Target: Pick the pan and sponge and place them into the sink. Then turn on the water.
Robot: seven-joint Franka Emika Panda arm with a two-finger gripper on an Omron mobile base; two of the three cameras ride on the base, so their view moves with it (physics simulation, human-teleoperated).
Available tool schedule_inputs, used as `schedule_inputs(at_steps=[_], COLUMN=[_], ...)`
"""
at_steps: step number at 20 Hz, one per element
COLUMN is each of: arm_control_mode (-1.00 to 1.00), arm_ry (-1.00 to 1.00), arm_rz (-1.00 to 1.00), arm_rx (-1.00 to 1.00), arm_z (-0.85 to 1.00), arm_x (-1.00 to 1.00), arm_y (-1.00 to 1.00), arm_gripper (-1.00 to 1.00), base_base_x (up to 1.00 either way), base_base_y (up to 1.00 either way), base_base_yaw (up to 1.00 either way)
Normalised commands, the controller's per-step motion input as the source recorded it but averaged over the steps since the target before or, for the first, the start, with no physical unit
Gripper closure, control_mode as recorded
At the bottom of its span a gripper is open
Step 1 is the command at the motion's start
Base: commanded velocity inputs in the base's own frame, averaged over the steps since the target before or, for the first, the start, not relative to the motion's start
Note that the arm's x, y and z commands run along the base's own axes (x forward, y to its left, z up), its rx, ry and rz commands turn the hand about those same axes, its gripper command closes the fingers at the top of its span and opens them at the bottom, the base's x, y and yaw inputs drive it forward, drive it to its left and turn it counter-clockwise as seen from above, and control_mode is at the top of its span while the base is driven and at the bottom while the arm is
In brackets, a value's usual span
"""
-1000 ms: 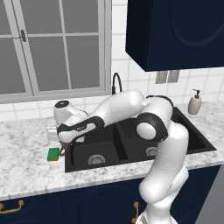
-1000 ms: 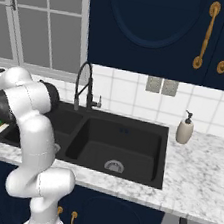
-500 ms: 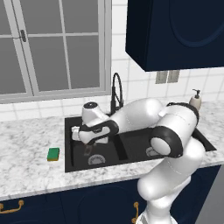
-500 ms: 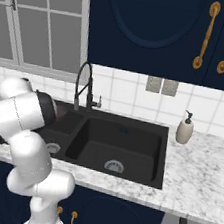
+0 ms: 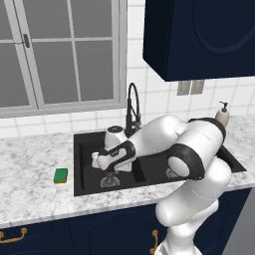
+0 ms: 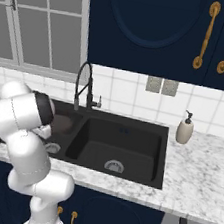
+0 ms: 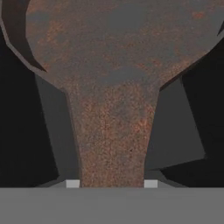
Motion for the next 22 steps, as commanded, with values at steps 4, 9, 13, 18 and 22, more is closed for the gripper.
schedule_inputs(at_steps=[4,9,13,18,22], arm_control_mode=[-1.00,-1.00,-1.00,-1.00,-1.00], arm_ry=[0.16,0.10,0.05,0.03,0.02], arm_rz=[0.00,0.00,0.00,0.00,0.00], arm_rx=[0.00,0.02,0.01,0.02,0.03], arm_z=[-0.48,-0.52,-0.63,-0.58,-0.55], arm_x=[0.00,0.01,0.01,0.05,0.05], arm_y=[0.00,0.00,0.00,0.04,0.12], arm_gripper=[1.00,1.00,1.00,1.00,1.00], base_base_x=[0.00,0.00,0.00,0.00,0.00], base_base_y=[0.00,0.00,0.00,0.00,0.00], base_base_yaw=[0.00,0.00,0.00,0.00,0.00])
